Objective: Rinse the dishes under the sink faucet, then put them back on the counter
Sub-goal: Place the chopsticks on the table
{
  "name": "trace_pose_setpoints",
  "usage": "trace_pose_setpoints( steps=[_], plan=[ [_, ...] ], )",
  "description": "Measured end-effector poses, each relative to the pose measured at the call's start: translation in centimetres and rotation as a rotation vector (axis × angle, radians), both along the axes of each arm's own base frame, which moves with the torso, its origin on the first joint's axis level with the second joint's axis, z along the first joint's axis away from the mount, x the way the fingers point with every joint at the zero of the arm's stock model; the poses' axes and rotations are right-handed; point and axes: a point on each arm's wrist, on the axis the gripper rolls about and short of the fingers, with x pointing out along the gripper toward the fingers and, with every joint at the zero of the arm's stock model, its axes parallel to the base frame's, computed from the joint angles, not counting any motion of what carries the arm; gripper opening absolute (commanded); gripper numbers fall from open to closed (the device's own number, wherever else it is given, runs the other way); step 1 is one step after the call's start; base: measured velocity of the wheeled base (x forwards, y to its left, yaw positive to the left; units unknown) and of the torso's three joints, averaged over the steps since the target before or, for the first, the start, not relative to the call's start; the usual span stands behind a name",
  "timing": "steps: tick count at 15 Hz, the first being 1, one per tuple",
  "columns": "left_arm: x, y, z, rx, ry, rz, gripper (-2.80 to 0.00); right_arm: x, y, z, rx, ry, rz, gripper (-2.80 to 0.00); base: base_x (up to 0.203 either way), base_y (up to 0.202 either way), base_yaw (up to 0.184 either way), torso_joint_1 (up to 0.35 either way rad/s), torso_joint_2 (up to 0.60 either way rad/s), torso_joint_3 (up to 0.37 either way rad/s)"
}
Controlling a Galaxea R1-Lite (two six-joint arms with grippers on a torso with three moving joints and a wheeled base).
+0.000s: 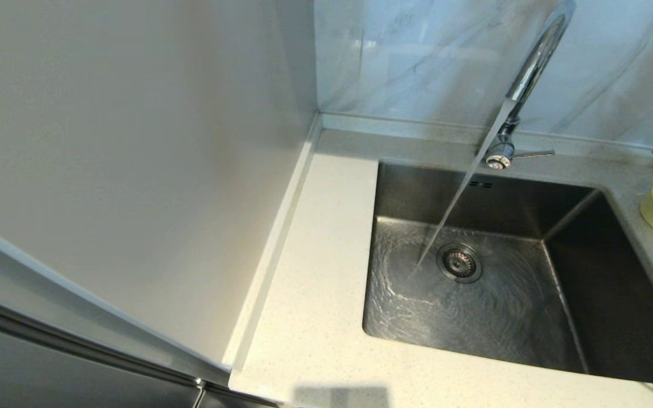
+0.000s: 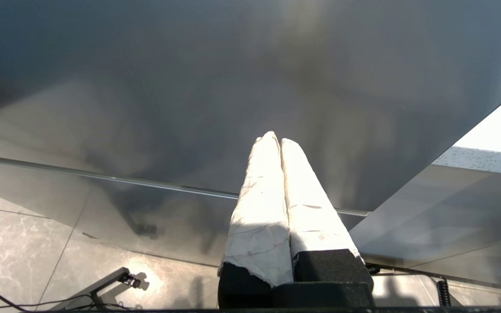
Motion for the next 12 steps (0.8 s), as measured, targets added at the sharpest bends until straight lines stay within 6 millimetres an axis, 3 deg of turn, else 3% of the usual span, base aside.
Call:
trace_pose_setpoints(
  steps=[10, 11, 12],
  plan=[
    [0.0, 0.0, 0.0, 0.0, 0.0, 0.0, -2.8, 0.6, -0.6, -1.4, 0.003, 0.033, -0.026, -2.8, 0.0, 0.0, 0.0, 0.0, 0.0, 0.0],
    [0.0, 0.0, 0.0, 0.0, 0.0, 0.0, -2.8, 0.7, -0.6, -1.4, 0.0, 0.032, -0.032, 0.0, 0.0, 0.0, 0.0, 0.0, 0.0, 0.0],
    [0.0, 0.0, 0.0, 0.0, 0.0, 0.0, -2.8, 0.7, -0.6, -1.3, -0.001, 0.028, -0.034, 0.0, 0.0, 0.0, 0.0, 0.0, 0.0, 0.0]
  ],
)
